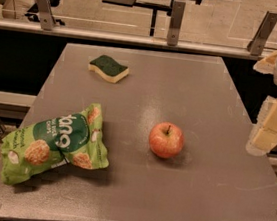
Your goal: Move apple near sponge
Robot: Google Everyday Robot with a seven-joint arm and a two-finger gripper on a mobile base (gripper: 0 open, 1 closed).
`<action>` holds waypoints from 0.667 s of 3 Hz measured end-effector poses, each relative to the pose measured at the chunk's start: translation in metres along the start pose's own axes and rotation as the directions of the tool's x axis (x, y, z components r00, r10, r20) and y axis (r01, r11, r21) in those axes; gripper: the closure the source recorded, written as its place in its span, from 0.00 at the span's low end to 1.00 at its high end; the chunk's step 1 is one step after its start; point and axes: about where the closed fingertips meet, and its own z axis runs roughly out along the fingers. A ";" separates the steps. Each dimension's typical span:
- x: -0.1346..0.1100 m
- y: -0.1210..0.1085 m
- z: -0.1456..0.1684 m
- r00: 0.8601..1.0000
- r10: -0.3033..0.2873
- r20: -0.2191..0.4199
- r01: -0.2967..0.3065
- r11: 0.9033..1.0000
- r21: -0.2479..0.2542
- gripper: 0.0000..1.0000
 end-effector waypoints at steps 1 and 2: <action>-0.003 0.001 0.001 1.000 -0.005 0.008 0.005 1.000 -0.005 0.00; -0.010 0.003 0.004 0.999 -0.021 0.034 0.022 1.000 -0.021 0.00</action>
Offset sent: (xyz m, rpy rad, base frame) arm 0.0008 0.0192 -0.0104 0.0561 0.0415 0.0635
